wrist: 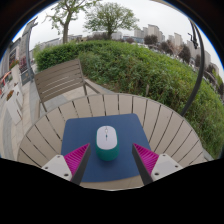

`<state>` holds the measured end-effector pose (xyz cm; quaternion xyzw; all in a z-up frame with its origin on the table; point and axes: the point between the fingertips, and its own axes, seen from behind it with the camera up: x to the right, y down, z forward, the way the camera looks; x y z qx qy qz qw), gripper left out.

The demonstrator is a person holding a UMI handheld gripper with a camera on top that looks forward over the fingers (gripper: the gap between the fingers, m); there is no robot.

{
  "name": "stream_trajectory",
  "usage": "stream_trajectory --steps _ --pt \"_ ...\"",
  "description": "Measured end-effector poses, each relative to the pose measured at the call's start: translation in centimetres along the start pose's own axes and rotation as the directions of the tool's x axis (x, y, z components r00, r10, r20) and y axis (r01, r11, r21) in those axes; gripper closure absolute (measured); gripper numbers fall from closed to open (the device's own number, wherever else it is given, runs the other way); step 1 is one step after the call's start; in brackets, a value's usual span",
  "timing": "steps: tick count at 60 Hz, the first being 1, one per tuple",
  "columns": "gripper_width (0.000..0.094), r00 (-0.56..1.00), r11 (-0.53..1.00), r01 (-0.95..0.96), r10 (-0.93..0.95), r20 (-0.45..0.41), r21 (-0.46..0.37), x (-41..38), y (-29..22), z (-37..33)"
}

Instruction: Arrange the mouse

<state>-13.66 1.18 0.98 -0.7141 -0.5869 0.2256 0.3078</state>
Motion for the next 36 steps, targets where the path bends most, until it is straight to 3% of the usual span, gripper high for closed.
stream_trajectory --steps 20,30,36 --pt "0.0085 0.998 0.998 0.037 -0.034 0.044 -0.06 0.9 6.4 -22.1" --pt "0.0086 0.997 0.995 0.001 0.006 0.072 -0.103 0.4 10.4 -27.8" --pt "0.0084 0.998 0.996 0.021 -0.016 0.058 -0.083 1.2 10.5 -28.8"
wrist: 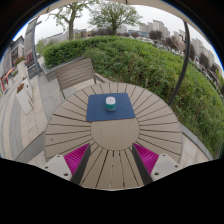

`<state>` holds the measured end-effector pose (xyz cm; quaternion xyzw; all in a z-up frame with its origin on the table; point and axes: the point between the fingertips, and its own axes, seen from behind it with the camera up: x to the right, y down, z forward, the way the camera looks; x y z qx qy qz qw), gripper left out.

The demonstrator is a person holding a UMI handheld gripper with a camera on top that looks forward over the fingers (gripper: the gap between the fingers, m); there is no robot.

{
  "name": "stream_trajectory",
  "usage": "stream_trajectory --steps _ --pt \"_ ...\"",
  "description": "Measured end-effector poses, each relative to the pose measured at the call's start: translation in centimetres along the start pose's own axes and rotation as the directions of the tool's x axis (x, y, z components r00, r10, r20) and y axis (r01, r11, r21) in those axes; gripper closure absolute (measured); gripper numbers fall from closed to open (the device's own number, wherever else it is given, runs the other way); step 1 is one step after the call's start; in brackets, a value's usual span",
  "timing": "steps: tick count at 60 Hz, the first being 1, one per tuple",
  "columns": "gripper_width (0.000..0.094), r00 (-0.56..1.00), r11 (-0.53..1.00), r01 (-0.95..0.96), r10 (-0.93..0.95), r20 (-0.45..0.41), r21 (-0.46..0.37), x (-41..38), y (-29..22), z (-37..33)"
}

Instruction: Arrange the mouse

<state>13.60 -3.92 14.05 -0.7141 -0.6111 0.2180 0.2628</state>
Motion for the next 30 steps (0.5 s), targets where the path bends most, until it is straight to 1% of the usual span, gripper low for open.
stream_trajectory --steps 10,17,22,27,30 --pt "0.0085 1.0 0.999 -0.006 0.008 -0.027 0.043 1.2 -0.9 -1.0" --pt "0.0084 1.0 0.999 -0.001 0.002 -0.024 0.038 1.2 -0.5 -1.1" --pt "0.0084 0.999 0.999 0.016 -0.014 -0.038 0.041 1.4 -0.4 -1.0" --pt "0.0084 0.999 1.0 0.019 -0.018 -0.03 0.021 1.2 0.2 -1.1" --pt "0.0083 0.999 0.999 0.018 -0.017 -0.036 0.033 1.2 0.1 -1.0"
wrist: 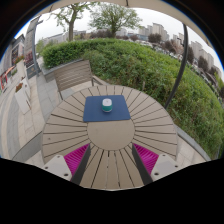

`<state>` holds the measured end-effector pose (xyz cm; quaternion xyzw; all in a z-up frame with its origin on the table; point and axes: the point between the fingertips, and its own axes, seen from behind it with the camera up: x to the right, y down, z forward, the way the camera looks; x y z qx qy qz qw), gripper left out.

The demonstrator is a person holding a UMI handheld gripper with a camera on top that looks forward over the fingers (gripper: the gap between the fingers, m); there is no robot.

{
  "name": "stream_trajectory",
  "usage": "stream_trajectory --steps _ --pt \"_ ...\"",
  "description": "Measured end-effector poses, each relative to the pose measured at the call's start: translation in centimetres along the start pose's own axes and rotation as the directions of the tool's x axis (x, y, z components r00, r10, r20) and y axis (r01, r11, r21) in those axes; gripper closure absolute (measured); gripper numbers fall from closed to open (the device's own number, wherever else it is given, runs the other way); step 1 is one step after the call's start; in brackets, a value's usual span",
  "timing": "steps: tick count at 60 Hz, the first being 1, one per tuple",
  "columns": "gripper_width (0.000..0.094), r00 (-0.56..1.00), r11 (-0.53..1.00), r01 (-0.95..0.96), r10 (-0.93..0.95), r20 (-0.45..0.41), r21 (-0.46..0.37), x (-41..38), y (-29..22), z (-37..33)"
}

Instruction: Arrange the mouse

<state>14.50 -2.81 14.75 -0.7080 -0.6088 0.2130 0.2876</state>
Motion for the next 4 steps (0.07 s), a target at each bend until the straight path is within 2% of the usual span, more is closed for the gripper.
stream_trajectory --steps 4 --pt "0.0083 1.0 1.0 0.007 -0.007 -0.014 0.021 0.36 -0.66 0.12"
